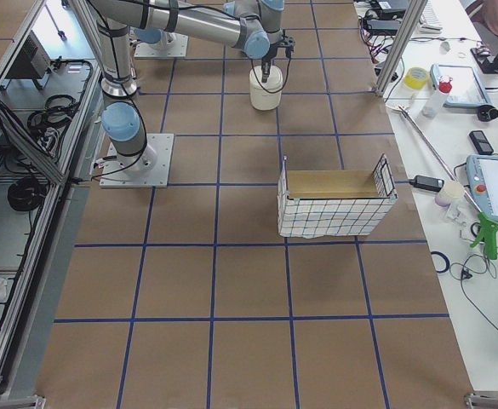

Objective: Open trash can with right arm
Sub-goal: 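Push the lid edge down with the right gripper to flip it open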

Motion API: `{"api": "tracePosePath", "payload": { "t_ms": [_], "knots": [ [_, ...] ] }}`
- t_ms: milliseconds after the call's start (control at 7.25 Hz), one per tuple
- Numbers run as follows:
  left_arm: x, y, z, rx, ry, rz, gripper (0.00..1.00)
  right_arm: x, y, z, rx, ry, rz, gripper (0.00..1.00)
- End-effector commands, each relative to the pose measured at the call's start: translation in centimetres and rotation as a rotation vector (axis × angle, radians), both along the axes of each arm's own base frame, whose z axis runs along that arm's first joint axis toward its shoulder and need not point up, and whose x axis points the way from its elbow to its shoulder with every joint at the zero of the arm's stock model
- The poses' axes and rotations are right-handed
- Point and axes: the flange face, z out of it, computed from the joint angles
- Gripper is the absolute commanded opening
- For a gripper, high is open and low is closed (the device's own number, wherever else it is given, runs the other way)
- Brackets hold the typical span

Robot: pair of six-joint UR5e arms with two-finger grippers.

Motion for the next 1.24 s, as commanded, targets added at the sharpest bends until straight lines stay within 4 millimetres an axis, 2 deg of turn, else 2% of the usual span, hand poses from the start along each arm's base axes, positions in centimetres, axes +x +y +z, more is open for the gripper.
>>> {"api": "tracePosePath", "payload": {
  "t_ms": [0,138,276,552,690,828,1103],
  "knots": [
    [0.0,0.0,0.0,0.0,0.0,0.0,1.0,0.0,-0.1,4.2,-0.069,-0.022,-0.008,0.49],
    [0.0,0.0,0.0,0.0,0.0,0.001,1.0,-0.8,0.2,9.6,-0.139,-0.034,-0.021,0.84],
    [0.0,0.0,0.0,0.0,0.0,0.0,1.0,-1.8,0.6,13.6,-0.131,-0.02,-0.029,1.0],
    [0.0,0.0,0.0,0.0,0.0,0.0,1.0,-5.8,-1.3,20.3,-0.132,0.016,-0.046,1.0],
    [0.0,0.0,0.0,0.0,0.0,0.0,1.0,-7.8,-1.9,21.6,-0.121,0.023,-0.04,1.0],
    [0.0,0.0,0.0,0.0,0.0,0.0,1.0,-10.1,-2.8,21.9,-0.125,0.027,-0.063,1.0],
    [0.0,0.0,0.0,0.0,0.0,0.0,1.0,-10.9,-2.8,22.0,-0.121,0.026,-0.075,1.0]
  ]
}}
